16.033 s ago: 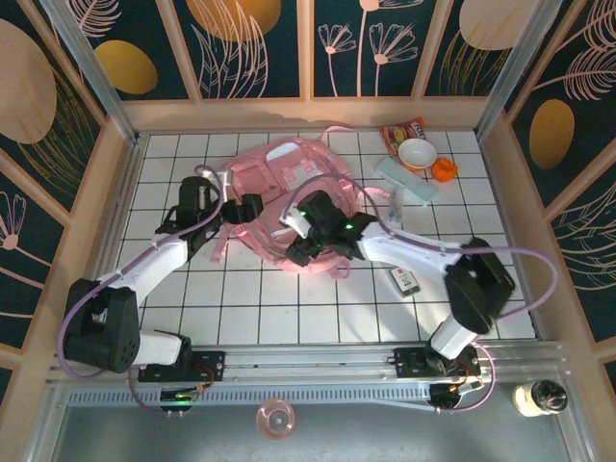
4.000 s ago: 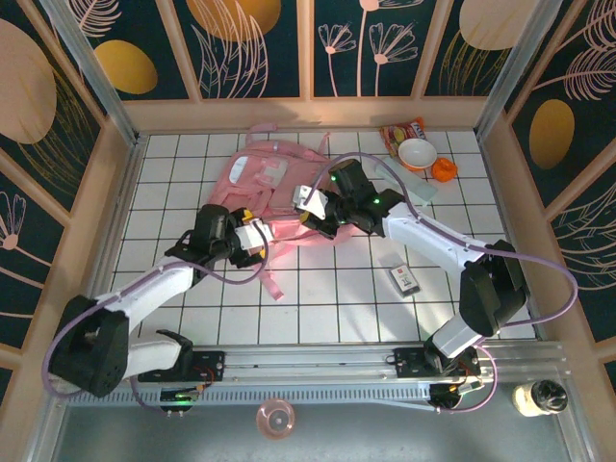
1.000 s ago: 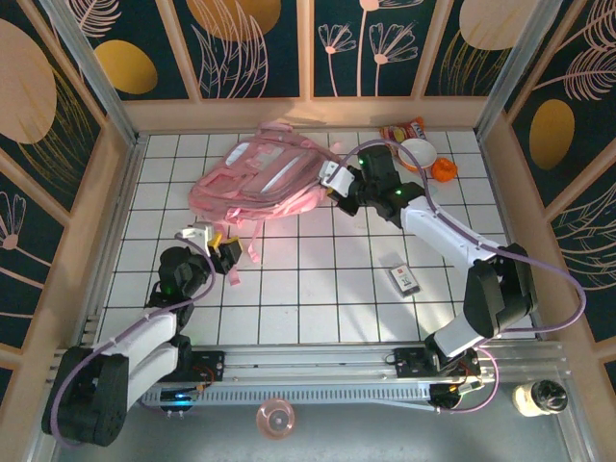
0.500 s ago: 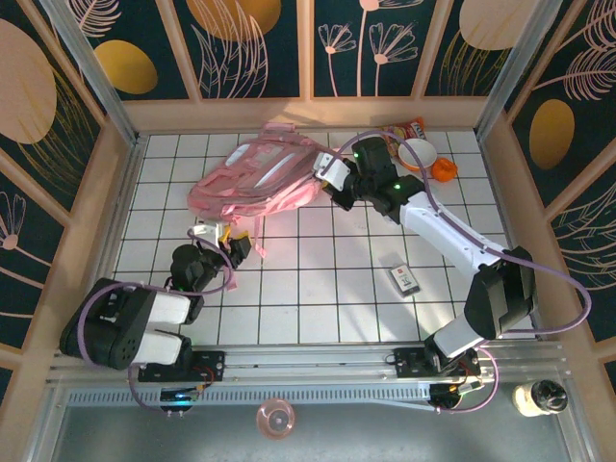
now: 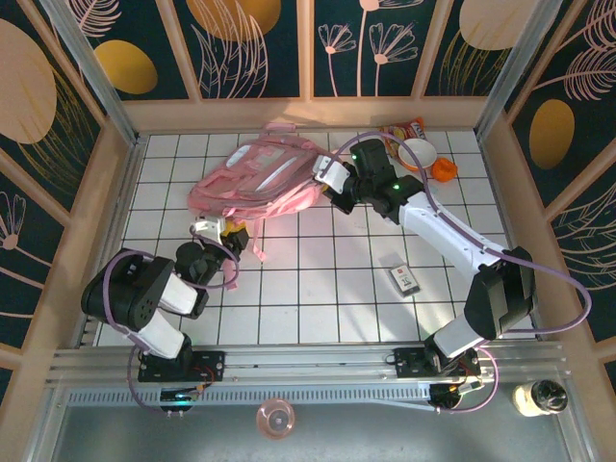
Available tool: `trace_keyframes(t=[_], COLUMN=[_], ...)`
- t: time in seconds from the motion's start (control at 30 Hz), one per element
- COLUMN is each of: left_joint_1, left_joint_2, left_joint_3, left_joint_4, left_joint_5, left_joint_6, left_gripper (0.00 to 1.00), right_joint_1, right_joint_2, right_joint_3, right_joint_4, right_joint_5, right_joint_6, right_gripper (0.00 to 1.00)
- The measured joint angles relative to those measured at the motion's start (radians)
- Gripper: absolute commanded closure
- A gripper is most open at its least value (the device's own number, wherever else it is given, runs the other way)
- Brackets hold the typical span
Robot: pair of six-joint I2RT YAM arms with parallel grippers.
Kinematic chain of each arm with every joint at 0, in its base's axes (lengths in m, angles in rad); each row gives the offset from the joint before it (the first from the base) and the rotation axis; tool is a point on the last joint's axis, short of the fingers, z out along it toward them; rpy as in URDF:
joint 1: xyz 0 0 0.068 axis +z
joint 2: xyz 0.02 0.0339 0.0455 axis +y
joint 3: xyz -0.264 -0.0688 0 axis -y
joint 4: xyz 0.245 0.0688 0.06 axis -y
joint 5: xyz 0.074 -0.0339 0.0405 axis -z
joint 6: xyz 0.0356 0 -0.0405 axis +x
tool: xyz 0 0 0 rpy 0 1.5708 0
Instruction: Pack books, pencil case, and school supplies into a backpack
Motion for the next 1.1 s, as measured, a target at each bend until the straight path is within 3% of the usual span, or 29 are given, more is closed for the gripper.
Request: trace_keyframes(t=[0.23,0.4,0.7,0.93,1.1], left_joint_1=[0.003,0.006,0.004,-0.023,-0.064], left_joint_2=[0.019,0.019,-0.080,-0.245,-0.333], left_joint_3=[0.016,0.018,0.049,0.148,0.237], left_joint_4=[0.006,0.004,-0.069,-0.409,-0.644], left_joint_5=[0.042,0.093,0.299,0.443,0.485], left_joint_6=[-0.003,-0.023,-0.090,-0.040,-0.005], left_gripper=[1.00,1.00,1.00,1.00,1.00], right_joint_1=[0.000,0.000,0.045,0.070,0.100], right_joint_2=[-0.002,-0.006,-0.011,-0.011,-0.011], right_joint_3=[0.000,0.000,-0.030,-0.070,-0.089], right_joint_4=[-0.002,-0.001,0.037,0.088,0.159], right_joint_5=[0.021,0.043,0.086,0.150,0.195], right_joint_6=[0.007,0.036,0.122,0.211,0.292], right_gripper=[1.00,1.00,1.00,1.00,1.00])
